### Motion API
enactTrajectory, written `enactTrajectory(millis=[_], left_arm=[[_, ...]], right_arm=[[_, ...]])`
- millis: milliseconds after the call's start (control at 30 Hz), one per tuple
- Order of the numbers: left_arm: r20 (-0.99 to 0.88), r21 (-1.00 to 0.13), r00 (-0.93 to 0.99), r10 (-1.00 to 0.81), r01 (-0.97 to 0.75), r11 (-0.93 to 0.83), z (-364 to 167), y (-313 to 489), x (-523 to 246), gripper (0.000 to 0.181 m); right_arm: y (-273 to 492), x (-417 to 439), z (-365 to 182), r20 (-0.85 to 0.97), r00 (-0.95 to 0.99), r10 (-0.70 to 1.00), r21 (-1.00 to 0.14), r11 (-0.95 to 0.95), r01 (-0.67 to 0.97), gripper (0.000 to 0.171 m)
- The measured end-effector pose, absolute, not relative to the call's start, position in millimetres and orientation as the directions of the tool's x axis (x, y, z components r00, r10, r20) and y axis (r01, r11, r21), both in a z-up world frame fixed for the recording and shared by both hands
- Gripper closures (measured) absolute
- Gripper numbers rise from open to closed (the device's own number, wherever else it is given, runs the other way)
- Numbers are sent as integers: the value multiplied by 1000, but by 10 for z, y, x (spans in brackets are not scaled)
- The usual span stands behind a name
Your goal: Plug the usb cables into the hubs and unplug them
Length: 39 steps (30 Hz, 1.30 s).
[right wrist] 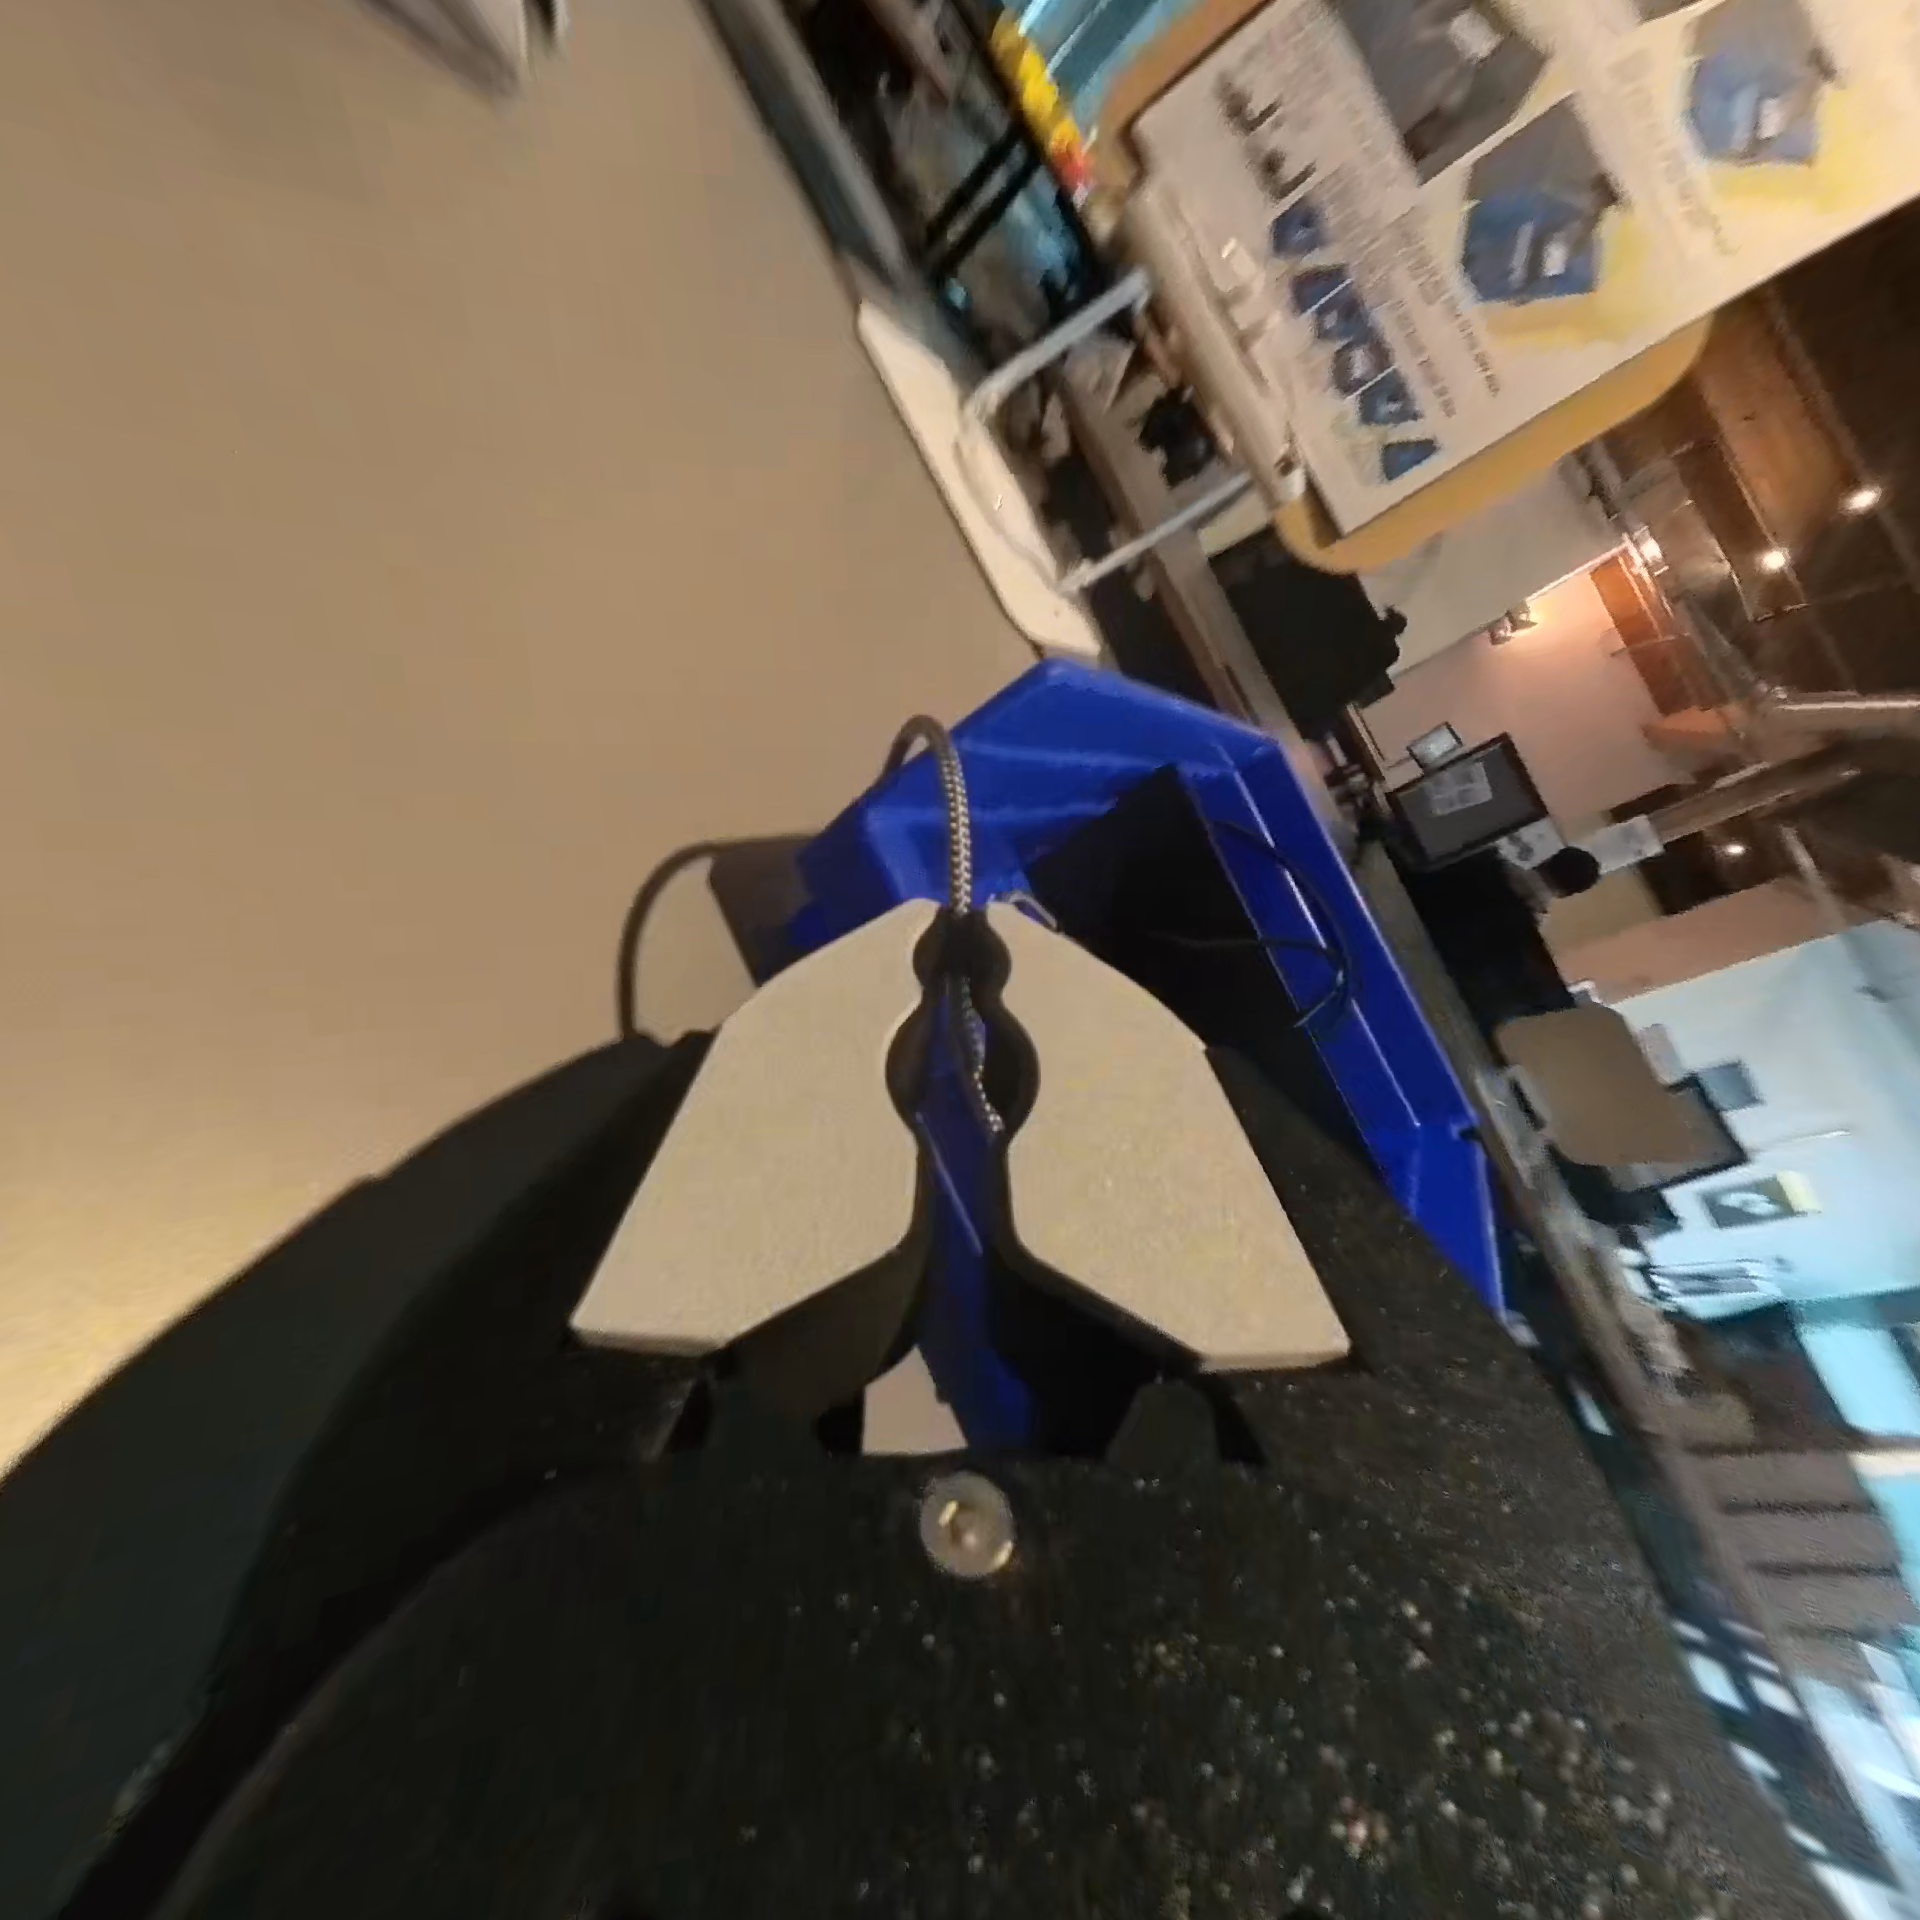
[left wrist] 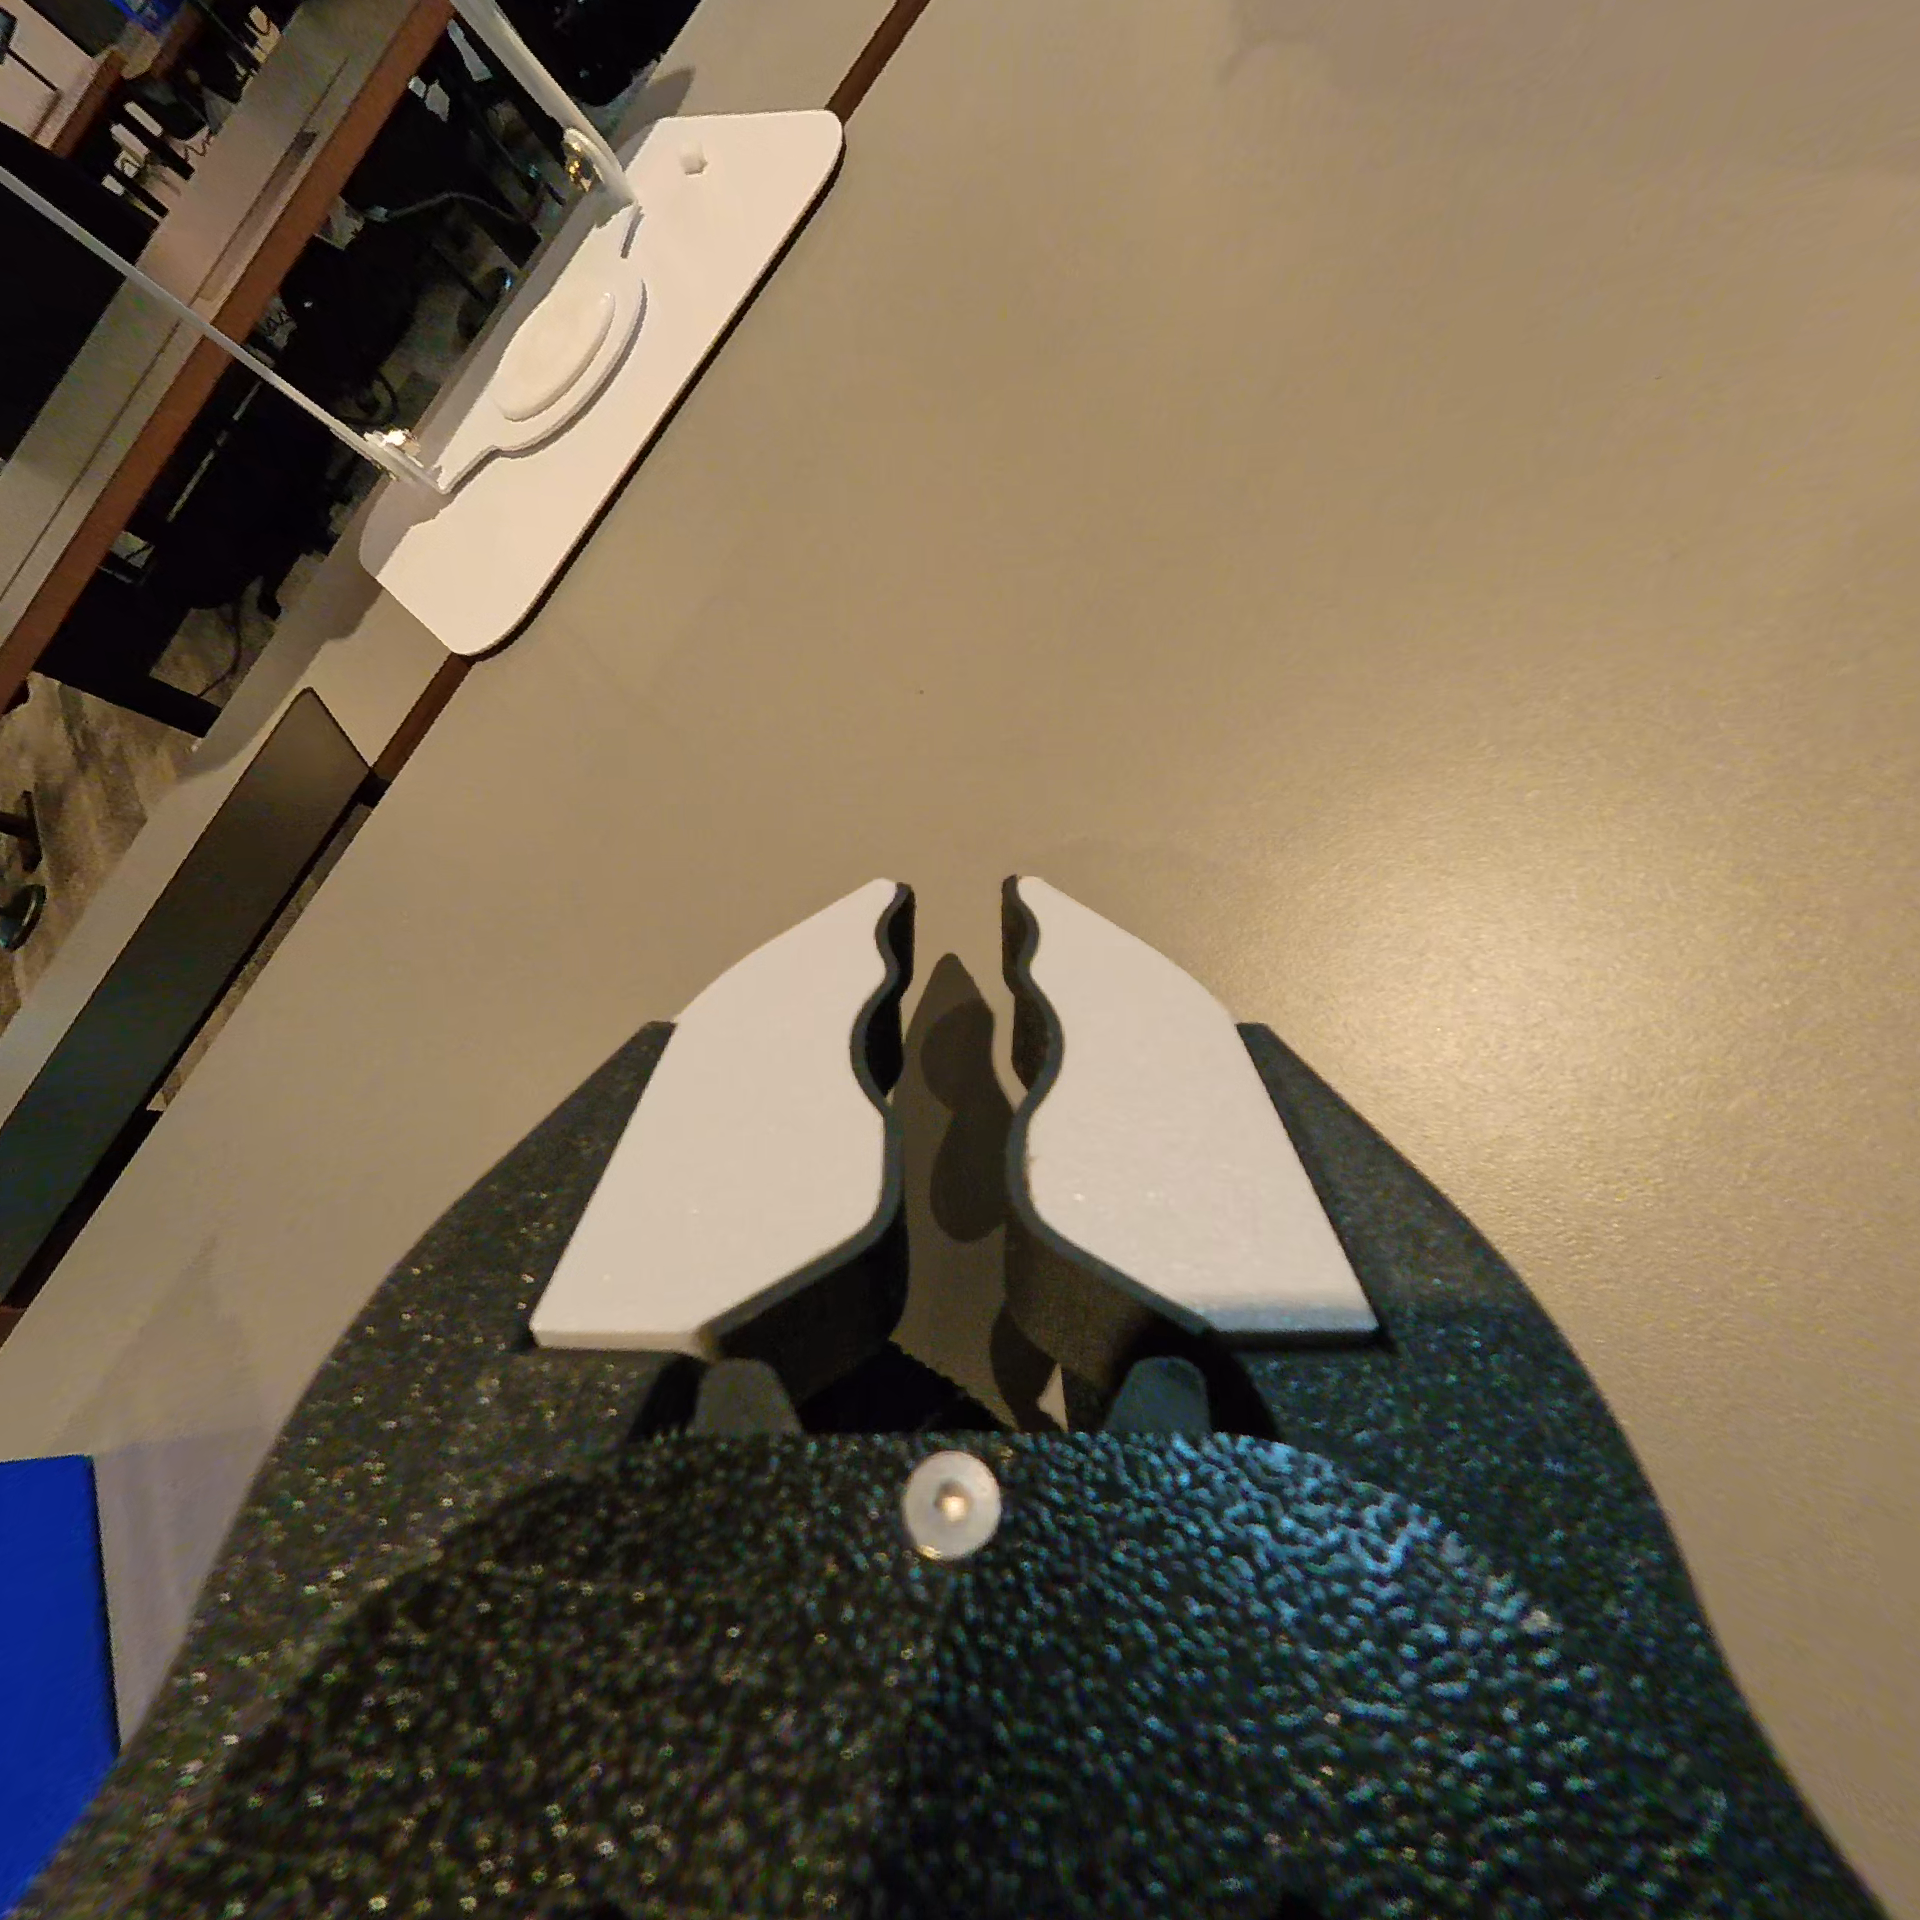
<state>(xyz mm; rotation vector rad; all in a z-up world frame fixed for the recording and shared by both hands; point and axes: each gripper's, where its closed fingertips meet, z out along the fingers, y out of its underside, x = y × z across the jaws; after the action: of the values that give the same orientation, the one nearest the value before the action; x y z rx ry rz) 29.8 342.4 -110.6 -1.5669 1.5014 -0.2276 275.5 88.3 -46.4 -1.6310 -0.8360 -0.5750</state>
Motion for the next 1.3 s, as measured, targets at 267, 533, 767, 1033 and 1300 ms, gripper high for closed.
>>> enactTrajectory(millis=[267,533,767,1033,1300], left_arm=[[-445,-701,236,-864,-693,172,-1107,3422,299,166],[-447,-700,237,-862,-693,173,-1108,3423,299,166],[-447,-700,239,-862,-694,171,-1108,3427,296,167],[-444,-700,237,-864,-693,169,-1109,3424,293,167],[-450,-699,234,-862,-694,176,-1107,3417,292,167]], right_arm=[[726,3042,234,508,862,9,-851,159,500,168],[1076,3571,118,621,746,-239,-783,-180,595,168],[1488,3606,-243,795,587,-155,-576,-500,647,168],[1583,3319,-292,630,772,-84,-731,-398,554,138],[1348,3199,42,338,939,-54,-937,-107,331,112]])
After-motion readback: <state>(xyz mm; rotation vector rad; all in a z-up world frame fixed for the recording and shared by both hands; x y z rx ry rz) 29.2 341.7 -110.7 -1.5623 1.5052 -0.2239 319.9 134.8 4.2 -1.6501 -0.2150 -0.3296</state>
